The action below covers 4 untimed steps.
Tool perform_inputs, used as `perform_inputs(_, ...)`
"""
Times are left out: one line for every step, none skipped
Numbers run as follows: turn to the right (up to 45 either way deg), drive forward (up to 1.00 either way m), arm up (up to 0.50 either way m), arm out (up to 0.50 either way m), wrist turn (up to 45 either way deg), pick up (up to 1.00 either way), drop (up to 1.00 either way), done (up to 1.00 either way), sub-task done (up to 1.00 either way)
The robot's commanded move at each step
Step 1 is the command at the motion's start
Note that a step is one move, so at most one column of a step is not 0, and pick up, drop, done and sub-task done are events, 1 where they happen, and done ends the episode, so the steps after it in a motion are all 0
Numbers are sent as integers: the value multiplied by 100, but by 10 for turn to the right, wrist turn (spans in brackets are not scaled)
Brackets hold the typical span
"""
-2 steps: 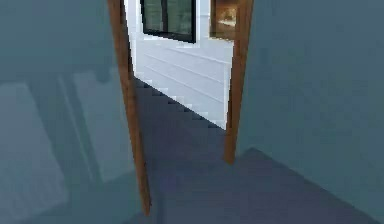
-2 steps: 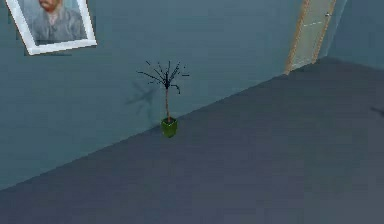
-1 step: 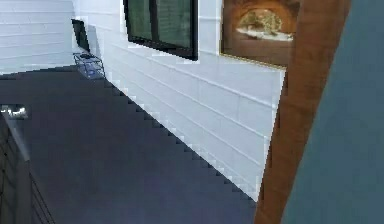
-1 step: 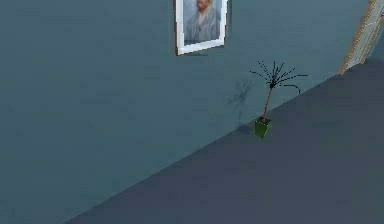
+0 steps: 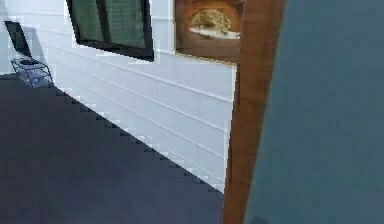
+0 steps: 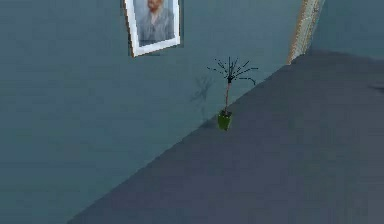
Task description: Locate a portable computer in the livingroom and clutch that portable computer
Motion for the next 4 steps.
perform_inputs(0, 20, 0, 0, 0, 0, 0, 0, 0)
perform_inputs(-420, 0, 0, 0, 0, 0, 0, 0, 0)
perform_inputs(0, 100, 0, 0, 0, 0, 0, 0, 0)
perform_inputs(-60, 0, 0, 0, 0, 0, 0, 0, 0)
